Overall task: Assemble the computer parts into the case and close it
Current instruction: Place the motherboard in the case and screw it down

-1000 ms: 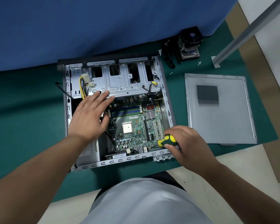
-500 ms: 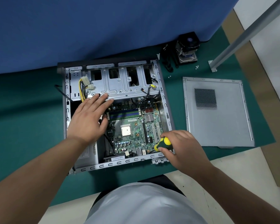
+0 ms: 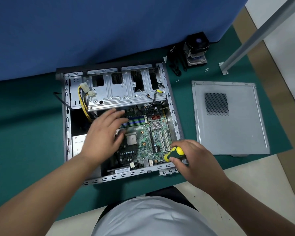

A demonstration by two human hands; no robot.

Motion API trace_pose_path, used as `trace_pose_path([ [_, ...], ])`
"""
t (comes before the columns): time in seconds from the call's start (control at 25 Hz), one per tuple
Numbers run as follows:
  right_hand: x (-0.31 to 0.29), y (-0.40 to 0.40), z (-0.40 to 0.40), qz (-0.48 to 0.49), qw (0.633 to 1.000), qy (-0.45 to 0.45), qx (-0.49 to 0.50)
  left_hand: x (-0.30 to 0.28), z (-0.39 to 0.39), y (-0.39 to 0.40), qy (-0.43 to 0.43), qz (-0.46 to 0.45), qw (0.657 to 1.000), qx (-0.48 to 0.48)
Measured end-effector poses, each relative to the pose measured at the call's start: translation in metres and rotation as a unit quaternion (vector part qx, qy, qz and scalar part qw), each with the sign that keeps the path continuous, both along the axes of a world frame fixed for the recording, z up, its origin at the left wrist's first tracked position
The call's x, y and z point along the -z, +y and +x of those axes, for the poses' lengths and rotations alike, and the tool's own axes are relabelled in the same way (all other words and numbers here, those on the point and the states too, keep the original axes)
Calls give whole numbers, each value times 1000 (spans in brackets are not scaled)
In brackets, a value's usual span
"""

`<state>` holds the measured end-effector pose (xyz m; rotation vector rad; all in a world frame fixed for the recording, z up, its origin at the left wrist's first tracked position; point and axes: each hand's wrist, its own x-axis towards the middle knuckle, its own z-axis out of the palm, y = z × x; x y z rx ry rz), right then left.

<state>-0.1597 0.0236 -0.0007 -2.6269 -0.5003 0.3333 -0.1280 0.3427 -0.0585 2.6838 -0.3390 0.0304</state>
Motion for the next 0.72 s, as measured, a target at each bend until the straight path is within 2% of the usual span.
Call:
trace_pose_path([
  [0.08, -1, -1, 0, 2, 1000, 10, 4, -1, -3, -26, 5, -50, 998, 33],
  [0.12, -1, -2, 1, 6, 1000, 15, 7, -1, -5, -38, 37, -69, 996, 47],
  [0.2, -3, -4, 2, 16, 999, 27, 15, 1, -8, -60, 156, -101, 980, 64],
  [0.28, -5, -6, 2, 22, 999, 28, 18, 8, -8, -75, 292, -131, 946, 44],
  [0.36, -7, -9, 3, 25, 999, 21, 25, 18, -4, -83, 389, -155, 908, -3],
  [0.64, -17, -13, 6, 60, 995, -7, 76, 44, 5, -96, 502, -229, 823, -138],
  [0.72, -22, -11, 8, 70, 994, -17, 86, 49, 7, -99, 528, -308, 758, -227],
])
